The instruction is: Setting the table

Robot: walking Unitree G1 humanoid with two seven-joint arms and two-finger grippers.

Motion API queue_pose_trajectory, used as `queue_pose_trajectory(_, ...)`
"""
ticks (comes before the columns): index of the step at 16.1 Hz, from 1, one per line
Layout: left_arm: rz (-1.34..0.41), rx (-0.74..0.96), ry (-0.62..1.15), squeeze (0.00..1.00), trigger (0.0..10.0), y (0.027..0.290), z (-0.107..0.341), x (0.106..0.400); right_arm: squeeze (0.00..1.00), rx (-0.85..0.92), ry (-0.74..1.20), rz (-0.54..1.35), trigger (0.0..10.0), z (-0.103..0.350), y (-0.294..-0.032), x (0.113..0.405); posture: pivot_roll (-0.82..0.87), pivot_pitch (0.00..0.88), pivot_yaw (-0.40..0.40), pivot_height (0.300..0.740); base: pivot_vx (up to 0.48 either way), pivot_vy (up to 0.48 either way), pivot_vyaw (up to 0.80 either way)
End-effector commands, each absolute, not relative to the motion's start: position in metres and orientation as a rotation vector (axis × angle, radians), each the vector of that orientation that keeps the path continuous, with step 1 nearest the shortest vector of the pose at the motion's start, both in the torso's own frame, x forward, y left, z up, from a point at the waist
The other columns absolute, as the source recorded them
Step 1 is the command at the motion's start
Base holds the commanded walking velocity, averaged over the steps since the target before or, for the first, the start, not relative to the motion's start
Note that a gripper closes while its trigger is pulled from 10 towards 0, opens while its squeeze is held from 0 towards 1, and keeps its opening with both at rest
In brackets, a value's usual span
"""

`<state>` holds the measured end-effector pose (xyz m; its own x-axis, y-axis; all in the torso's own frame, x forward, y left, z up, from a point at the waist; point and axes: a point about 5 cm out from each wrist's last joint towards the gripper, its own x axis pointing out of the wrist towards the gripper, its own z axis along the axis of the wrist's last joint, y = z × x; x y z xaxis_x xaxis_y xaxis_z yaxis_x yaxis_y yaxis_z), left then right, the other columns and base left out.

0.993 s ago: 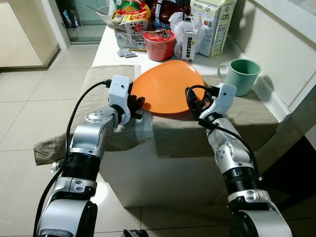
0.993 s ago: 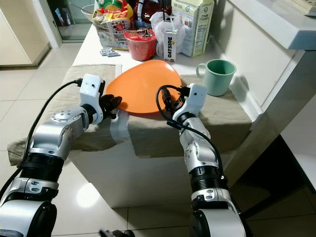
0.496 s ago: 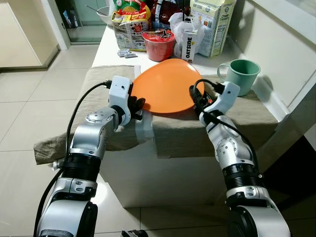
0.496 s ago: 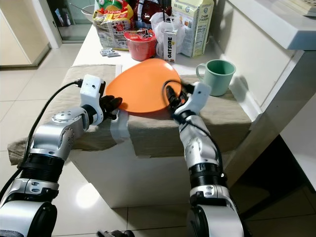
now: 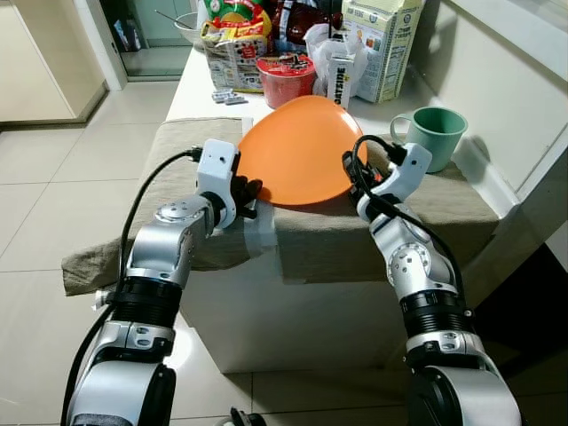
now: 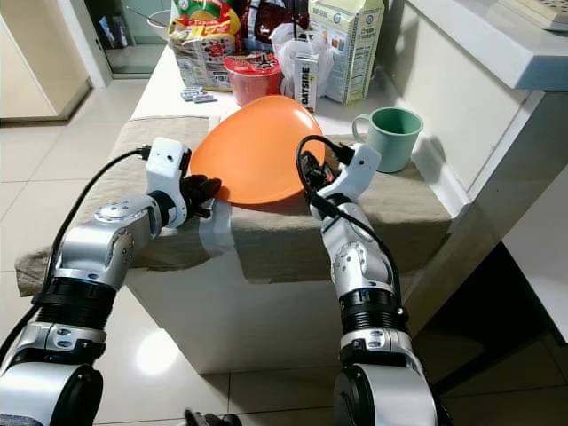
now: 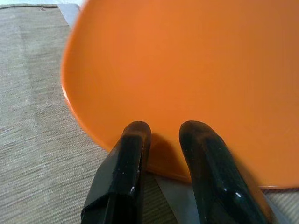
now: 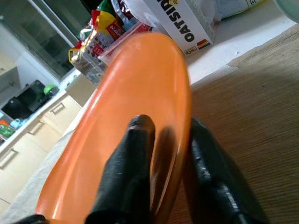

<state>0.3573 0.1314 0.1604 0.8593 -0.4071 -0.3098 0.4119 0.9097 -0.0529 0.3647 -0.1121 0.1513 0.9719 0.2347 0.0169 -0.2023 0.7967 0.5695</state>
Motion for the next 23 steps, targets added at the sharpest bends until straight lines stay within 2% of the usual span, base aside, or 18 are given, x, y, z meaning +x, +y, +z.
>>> queue_pose_trajectory(1,-0.467,0.010,0.395,0.00,10.0,0.125,0.145,0.352,0.00,0.623,0.173,0.217,0.0,0.127,-0.111,0.359,-0.14,0.049,0.063,0.740,0.000,0.000,0.00)
queue_pose_trajectory(10,-0.460,0.019,0.347,0.00,10.0,0.126,0.158,0.356,0.00,0.597,0.190,0.218,0.0,0.120,-0.114,0.356,-0.14,0.033,0.062,0.740,0.000,0.000,0.00)
queue_pose_trajectory(14,-0.407,0.034,0.231,0.00,10.0,0.132,0.183,0.361,0.00,0.587,0.198,0.206,0.0,0.116,-0.116,0.355,-0.14,0.029,0.061,0.740,0.000,0.000,0.00)
queue_pose_trajectory(23,-0.402,0.019,0.161,0.00,10.0,0.132,0.194,0.359,0.00,0.558,0.195,0.204,0.0,0.113,-0.115,0.352,-0.13,0.037,0.062,0.740,0.000,0.000,0.00)
